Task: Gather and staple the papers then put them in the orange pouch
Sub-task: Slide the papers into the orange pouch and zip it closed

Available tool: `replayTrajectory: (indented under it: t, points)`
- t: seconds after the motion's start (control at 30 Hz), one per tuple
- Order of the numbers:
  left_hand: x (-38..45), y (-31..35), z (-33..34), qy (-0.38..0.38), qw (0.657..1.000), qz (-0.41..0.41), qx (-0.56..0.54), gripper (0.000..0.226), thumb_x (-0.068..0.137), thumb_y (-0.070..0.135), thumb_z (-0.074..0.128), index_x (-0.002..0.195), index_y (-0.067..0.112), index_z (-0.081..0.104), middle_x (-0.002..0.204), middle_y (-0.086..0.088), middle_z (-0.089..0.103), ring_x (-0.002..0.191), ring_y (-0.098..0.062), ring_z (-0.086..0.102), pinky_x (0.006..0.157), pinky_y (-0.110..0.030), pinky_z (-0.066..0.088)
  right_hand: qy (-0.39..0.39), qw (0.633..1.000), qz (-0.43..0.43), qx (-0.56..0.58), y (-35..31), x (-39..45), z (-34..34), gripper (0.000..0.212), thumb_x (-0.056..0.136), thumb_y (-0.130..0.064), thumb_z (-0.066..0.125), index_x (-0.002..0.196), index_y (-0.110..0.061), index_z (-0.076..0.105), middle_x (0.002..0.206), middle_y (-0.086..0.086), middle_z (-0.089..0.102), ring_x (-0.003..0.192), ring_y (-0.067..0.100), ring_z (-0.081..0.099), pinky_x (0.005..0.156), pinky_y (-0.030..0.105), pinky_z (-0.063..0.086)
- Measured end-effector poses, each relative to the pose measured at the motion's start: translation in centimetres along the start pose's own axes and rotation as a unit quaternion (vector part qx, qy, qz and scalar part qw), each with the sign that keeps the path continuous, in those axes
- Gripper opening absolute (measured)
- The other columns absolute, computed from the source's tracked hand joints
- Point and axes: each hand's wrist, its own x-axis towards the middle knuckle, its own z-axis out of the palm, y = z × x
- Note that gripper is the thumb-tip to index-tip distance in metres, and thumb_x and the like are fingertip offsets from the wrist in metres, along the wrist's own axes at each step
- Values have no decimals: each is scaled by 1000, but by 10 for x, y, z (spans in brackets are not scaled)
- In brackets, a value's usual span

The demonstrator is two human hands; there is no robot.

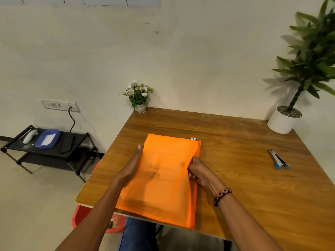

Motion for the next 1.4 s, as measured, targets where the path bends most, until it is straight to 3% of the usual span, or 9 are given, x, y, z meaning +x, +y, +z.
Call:
replayTrajectory:
  t: [0.23, 0.37, 0.5, 0.67, 0.83, 0.9, 1.13, 1.27, 1.4]
  points:
    - [0, -1, 13, 37, 986, 40, 160, 107, 73, 97, 20, 159, 34, 14, 169, 7, 0, 155, -16, -1, 125, -48, 5, 55, 997, -54, 4, 5, 3, -4, 22, 88, 8, 43, 87, -10, 53, 60, 7, 50, 41, 11, 39, 39, 20, 25]
    - [11, -11, 19, 56, 952, 88, 288, 102, 71, 94, 24, 156, 38, 22, 169, -6, -2, 155, -22, -6, 124, -50, 0, 90, 991, -92, 35, 14, 6, -5, 25, 90, 2, 57, 106, -17, 63, 77, 6, 67, 54, 15, 55, 41, 22, 40]
    - [14, -18, 21, 68, 924, 101, 362, 107, 65, 100, 25, 155, 41, 24, 168, -14, -3, 155, -29, -4, 123, -51, 3, 142, 982, -126, 19, 21, 9, 0, 17, 86, -5, 68, 93, -18, 75, 84, -1, 77, 72, 16, 71, 60, 34, 57]
    - [18, -26, 27, 100, 887, 110, 437, 111, 62, 102, 23, 155, 41, 21, 168, -13, -5, 155, -32, -1, 124, -52, 8, 190, 971, -118, 83, 27, 12, 0, 34, 94, -8, 58, 61, -16, 62, 62, -2, 63, 60, 15, 53, 54, 33, 38]
    - [16, -30, 33, 117, 863, 111, 478, 98, 75, 93, 31, 156, 41, 18, 168, -12, -2, 155, -31, -2, 124, -51, 7, 207, 958, -71, 186, 25, 17, -7, 36, 104, -46, 48, 79, -21, 57, 75, 1, 58, 66, 17, 50, 64, 37, 42]
    - [17, -31, 35, 125, 857, 115, 486, 95, 77, 92, 32, 156, 40, 17, 168, -12, -1, 155, -31, -2, 125, -51, 7, 218, 964, -90, 127, 23, 13, -9, 22, 98, -41, 62, 105, -20, 59, 98, 0, 65, 85, 17, 62, 77, 40, 54]
    - [17, -27, 48, 166, 833, 113, 515, 89, 78, 91, 27, 148, 35, 34, 166, -16, 16, 155, -32, 3, 124, -54, 8, 292, 878, -157, -346, 25, 13, -2, 76, 93, -24, 68, 155, -16, 25, 146, 13, 34, 134, 32, 37, 102, 44, 46]
    - [29, -10, 63, 184, 788, 124, 575, 93, 79, 83, 28, 143, 17, 43, 164, -16, 23, 155, -34, 4, 123, -54, 8, 212, 838, -180, -470, 29, 23, -11, 64, 100, -23, 51, 158, -14, 25, 168, 12, 12, 154, 33, 14, 123, 50, 22]
    - [48, 12, 78, 117, 805, 184, 552, 75, 83, 52, 45, 146, 12, 40, 167, -11, 16, 156, -29, 3, 121, -50, 21, 194, 830, -207, -481, 37, 28, -21, 49, 106, -29, 38, 153, -16, 38, 165, 8, 26, 152, 31, 24, 120, 49, 27]
